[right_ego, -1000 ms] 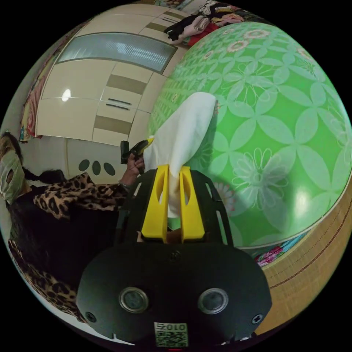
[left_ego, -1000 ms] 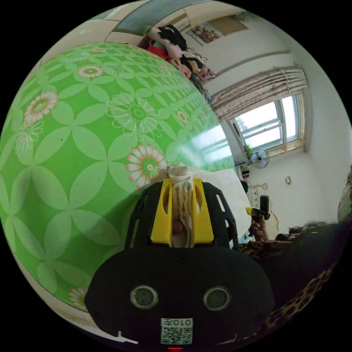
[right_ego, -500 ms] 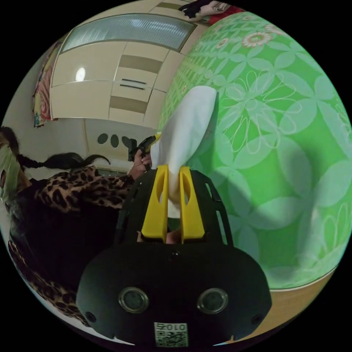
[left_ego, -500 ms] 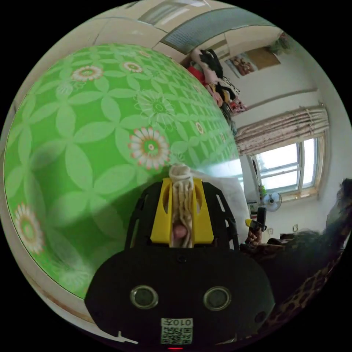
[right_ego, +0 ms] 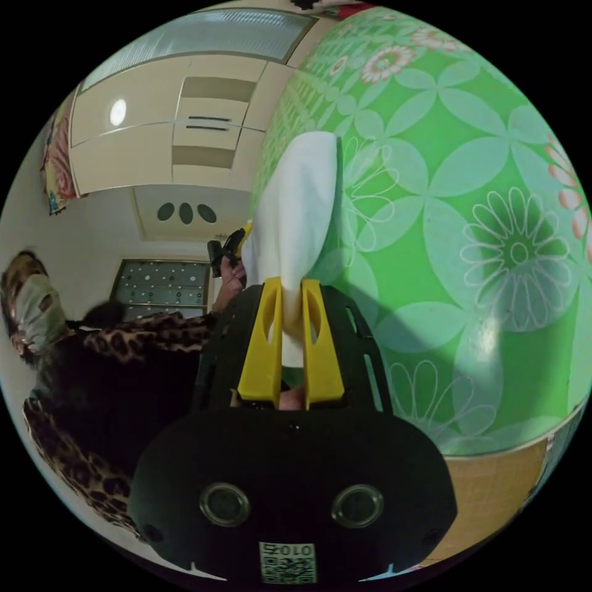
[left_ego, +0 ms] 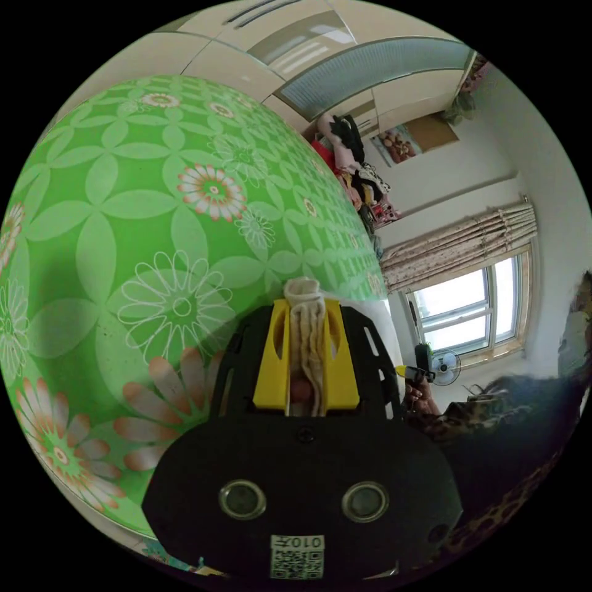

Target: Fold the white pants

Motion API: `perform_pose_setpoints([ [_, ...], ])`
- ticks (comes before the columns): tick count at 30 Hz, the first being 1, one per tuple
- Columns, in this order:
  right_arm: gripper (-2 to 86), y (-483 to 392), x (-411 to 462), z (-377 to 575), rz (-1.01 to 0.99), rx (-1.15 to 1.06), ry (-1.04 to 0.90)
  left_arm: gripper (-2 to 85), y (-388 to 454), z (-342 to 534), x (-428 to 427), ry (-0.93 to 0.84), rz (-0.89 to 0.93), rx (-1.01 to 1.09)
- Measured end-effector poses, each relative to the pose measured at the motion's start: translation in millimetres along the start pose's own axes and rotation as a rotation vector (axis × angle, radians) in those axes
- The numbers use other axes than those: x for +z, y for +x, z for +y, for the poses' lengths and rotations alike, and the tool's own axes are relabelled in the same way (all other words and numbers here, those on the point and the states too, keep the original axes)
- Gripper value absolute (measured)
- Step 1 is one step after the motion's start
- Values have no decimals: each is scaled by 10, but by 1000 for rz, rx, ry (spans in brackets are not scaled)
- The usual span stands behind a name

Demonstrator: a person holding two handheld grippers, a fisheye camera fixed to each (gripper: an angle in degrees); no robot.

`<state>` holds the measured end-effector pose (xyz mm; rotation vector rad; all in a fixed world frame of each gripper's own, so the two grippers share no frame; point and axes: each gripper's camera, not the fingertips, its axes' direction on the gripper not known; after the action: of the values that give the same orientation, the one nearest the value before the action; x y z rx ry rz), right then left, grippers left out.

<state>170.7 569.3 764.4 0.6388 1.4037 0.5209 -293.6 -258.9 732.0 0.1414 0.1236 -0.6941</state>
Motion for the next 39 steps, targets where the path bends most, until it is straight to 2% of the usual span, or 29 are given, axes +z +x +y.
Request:
perform_pose_setpoints([
  [7,35,-191,-186,-127,39,-95,-99,35,148,100,-139,20,14,27],
  [14,38,-356,-362,-90,49,-183,-100,41,383,186,-270,32,-2,44],
  [18,40,-316,-507,6,-46,-194,-51,45,579,266,-347,31,-45,91],
  [21,40,-575,-606,134,67,-295,-16,48,682,357,-425,35,-35,86],
  [25,39,-687,-698,278,70,-181,43,53,851,484,-535,65,-49,59],
  [30,38,-1037,-774,876,153,-181,135,56,1114,651,-618,40,-41,84],
  [34,38,-1165,-836,1152,132,-114,212,57,1308,699,-670,4,-12,109],
  [39,37,-1306,-1016,1436,59,-150,251,59,1581,727,-725,0,-23,115],
])
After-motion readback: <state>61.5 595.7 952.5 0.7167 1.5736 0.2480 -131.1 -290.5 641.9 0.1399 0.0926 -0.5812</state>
